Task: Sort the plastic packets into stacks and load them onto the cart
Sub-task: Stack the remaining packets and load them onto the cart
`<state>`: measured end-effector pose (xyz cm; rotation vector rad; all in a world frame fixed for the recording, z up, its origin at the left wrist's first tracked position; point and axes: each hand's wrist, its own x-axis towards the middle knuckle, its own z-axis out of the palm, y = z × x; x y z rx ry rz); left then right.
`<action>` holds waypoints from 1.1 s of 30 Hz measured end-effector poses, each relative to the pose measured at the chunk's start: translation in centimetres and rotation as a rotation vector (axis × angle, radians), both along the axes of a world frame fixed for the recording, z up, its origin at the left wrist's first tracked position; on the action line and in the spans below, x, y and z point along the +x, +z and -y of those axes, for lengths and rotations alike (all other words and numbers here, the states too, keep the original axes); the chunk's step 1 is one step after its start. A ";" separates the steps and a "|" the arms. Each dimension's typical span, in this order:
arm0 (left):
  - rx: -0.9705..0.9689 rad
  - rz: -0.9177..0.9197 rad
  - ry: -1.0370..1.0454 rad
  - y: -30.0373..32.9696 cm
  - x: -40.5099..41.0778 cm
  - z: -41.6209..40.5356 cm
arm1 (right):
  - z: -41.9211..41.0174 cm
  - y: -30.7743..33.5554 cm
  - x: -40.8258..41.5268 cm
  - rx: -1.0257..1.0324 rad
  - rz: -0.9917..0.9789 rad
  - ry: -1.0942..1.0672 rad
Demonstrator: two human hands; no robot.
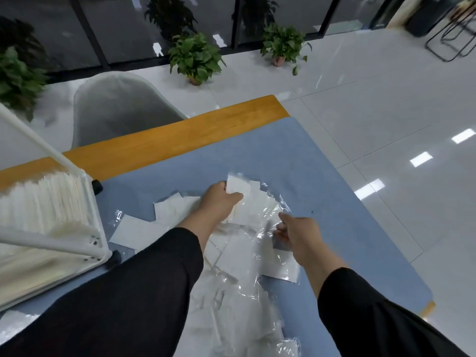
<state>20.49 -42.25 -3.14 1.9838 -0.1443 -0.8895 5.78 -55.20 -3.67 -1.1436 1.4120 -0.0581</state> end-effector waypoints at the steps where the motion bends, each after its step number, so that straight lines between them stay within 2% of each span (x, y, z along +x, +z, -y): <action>1: 0.075 0.050 -0.064 -0.3 0.2 0.7 | -0.1 -0.2 0.3 0.008 0.011 -0.023; 3: 0.185 0.163 -0.149 -0.6 0.1 2.0 | -0.1 -0.6 0.8 0.024 0.032 -0.049; 7: 0.256 0.305 -0.186 -1.6 -0.8 3.5 | 0.3 -1.3 1.2 0.041 0.084 -0.040; 14: 0.174 0.278 -0.154 -2.3 -2.5 5.4 | 0.5 -1.2 2.8 -0.005 0.072 0.132; 17: 0.145 0.267 -0.123 -2.2 -3.1 5.5 | 0.0 -0.7 3.3 -0.146 0.017 0.300; 19: 0.054 0.219 -0.043 -1.8 -3.4 5.4 | -0.3 -0.1 3.2 -0.262 0.030 0.353; 20: -0.037 0.159 0.026 -1.4 -3.6 5.3 | -0.5 0.4 2.9 -0.276 0.095 0.355; 23: -0.352 -0.102 0.202 -0.3 -5.1 5.3 | -0.8 2.1 1.4 -0.265 0.329 0.401; 25: -0.501 -0.248 0.219 0.5 -6.6 5.7 | -0.3 3.1 0.0 -0.317 0.388 0.437; 27: -0.567 -0.281 0.262 1.5 -7.7 6.1 | 1.2 3.9 -1.4 -0.459 0.301 0.503; 30: -0.583 -0.069 0.424 2.8 -7.9 6.3 | 5.2 5.4 -4.1 -0.770 -0.038 0.876; 31: -0.606 -0.006 0.418 3.0 -8.0 6.3 | 6.5 6.0 -5.0 -0.852 -0.102 0.999; 33: -0.597 0.031 0.278 2.9 -9.3 6.9 | 8.9 6.7 -6.3 -0.979 -0.151 1.170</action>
